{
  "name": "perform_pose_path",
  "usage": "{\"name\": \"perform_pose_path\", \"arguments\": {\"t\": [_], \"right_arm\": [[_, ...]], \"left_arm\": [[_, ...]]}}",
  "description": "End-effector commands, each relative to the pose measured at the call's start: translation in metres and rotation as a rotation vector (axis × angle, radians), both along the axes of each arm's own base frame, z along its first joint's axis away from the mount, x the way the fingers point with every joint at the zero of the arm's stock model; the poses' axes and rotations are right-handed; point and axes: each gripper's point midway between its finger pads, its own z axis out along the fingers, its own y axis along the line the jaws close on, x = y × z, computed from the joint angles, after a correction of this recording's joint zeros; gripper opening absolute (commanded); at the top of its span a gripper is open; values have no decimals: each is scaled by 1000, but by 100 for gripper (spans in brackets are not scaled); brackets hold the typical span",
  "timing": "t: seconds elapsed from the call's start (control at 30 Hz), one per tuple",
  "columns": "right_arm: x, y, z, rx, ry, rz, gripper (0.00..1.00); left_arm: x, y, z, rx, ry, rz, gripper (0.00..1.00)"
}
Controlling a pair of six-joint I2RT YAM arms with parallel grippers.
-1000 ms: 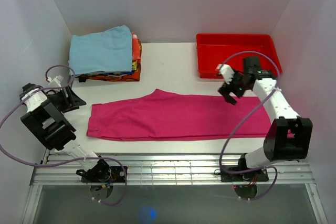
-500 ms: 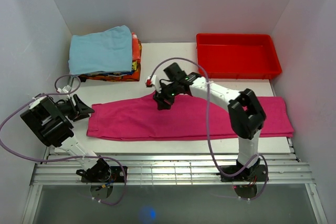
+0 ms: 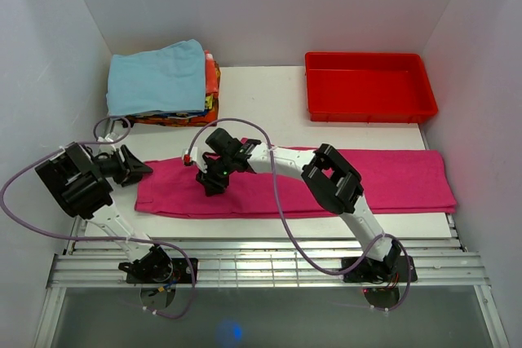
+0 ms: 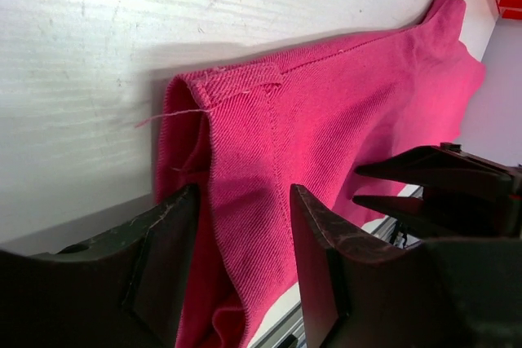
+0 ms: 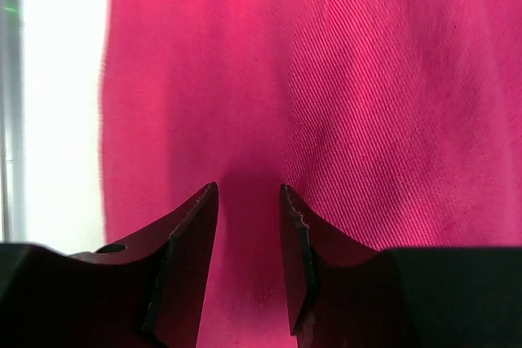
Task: Fold and stack the trousers
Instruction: Fold the trousers
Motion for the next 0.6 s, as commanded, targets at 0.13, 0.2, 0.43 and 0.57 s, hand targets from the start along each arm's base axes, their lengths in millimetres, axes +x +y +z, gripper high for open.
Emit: {"name": "perform_pose_path", "arguments": {"t": [0.13, 0.2, 0.43, 0.57], "right_arm": [[-7, -2, -39, -97, 95, -20, 35], [-9, -4, -47, -122, 96, -21, 32], [-14, 1, -52, -142, 109, 4, 27], [-20, 5, -47, -125, 128, 28, 27]], "left_arm": [[34, -4, 30, -77, -130, 9, 32], [40, -5, 44, -123, -158, 15, 18], [72, 20, 66, -59, -219, 64, 0], [82, 46, 35, 50, -153, 102, 2]]}}
